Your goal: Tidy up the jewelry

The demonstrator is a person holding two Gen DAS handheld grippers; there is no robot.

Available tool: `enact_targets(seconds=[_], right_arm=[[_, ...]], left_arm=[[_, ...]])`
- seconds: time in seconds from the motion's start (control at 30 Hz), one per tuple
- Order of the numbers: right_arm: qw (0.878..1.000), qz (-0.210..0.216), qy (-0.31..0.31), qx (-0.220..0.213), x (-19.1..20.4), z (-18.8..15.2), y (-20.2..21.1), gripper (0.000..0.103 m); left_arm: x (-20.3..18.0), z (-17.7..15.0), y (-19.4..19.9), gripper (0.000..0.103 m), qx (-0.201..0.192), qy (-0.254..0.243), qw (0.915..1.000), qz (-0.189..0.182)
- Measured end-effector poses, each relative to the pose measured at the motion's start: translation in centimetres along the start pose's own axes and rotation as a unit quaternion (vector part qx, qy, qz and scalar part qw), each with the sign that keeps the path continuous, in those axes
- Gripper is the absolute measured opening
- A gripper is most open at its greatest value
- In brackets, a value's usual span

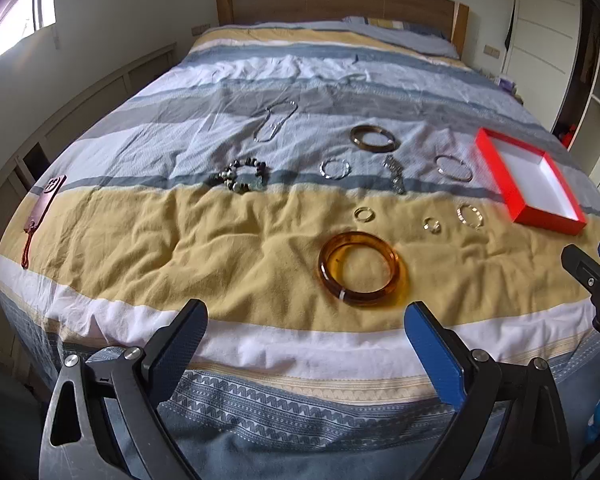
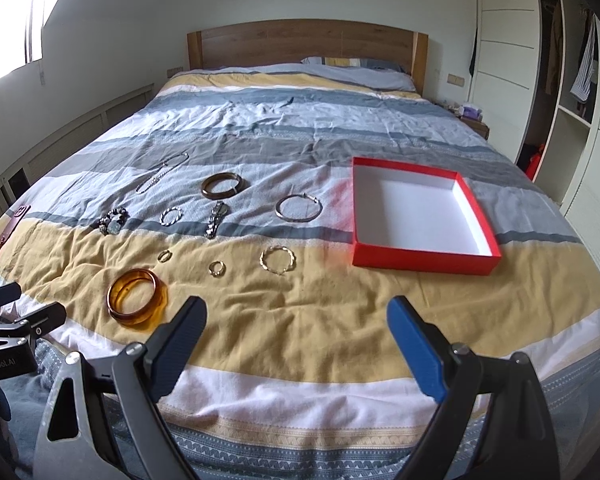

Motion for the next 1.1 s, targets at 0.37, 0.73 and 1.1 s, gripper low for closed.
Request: enact_targets(seconds=[0.37,0.73,1.1], right_arm=[[0.998,0.056,0.003,0.024,0.6,0.3,-4.4,0.090],[0.987,0.149,0.013,0.052,4.7,1.5,-9.8,0.068],[0.978,0.187,-0.003,0.087,6.9,1.6,-15.4,0.044]], left_arm=[[0.9,1.1,-4.7,0.076,0.054,0.008,0.9985,0.007],[0.1,2.3,-9.4,0.028,0.091,0.007,0.9943,-0.054],[-0.9,2.4,-12.2,0.021,0.115,0.004,0.9883,-0.100]])
Point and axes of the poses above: each gripper's, at about its wrist camera, not at the fingertips, and y roughly against the way its jaws point, x to its left, z to its top, the point moved 5 cm from there along -y, roughly the way its jaws point, and after that the axes turned 8 degrees about y, right-handed, at the moved point
